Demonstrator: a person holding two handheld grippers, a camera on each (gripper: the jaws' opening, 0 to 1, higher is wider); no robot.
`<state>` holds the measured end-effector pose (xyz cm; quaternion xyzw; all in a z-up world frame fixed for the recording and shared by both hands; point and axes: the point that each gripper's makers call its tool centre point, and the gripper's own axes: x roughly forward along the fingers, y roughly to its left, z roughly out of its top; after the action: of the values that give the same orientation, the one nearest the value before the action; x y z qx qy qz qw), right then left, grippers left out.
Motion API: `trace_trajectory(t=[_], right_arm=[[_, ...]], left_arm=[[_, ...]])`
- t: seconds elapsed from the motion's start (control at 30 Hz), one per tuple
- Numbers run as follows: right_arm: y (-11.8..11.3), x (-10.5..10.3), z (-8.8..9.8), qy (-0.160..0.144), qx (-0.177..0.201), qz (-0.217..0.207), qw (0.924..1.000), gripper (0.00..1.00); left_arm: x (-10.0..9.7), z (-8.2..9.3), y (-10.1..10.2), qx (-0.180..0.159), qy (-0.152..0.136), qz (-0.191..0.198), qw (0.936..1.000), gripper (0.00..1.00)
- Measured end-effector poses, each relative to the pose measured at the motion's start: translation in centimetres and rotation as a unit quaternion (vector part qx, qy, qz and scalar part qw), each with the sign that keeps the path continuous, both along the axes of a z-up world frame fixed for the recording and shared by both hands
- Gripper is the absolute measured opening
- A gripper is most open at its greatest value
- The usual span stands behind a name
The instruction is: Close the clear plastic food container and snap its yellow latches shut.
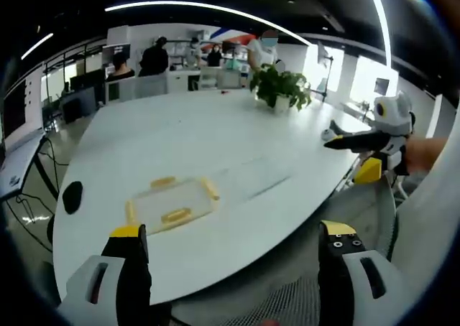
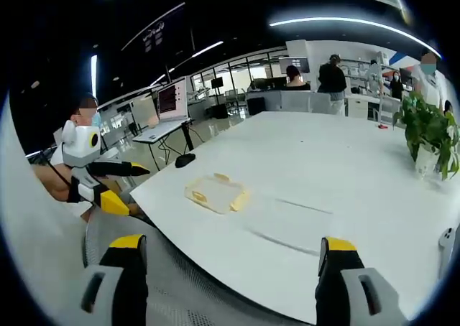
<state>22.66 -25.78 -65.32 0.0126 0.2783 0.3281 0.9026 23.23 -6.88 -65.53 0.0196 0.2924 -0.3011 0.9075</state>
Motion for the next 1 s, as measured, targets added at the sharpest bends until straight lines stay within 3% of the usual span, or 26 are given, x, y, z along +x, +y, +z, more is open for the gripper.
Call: trace_trajectory(t=[1.0], right_arm=[[0.07,-0.08,-0.03,-0.001,-0.004,0.003,1.0,0.99]], left_arm=[[-0.21,-0.15,0.17,-0.001,0.002,0.0,1.0,0.97]])
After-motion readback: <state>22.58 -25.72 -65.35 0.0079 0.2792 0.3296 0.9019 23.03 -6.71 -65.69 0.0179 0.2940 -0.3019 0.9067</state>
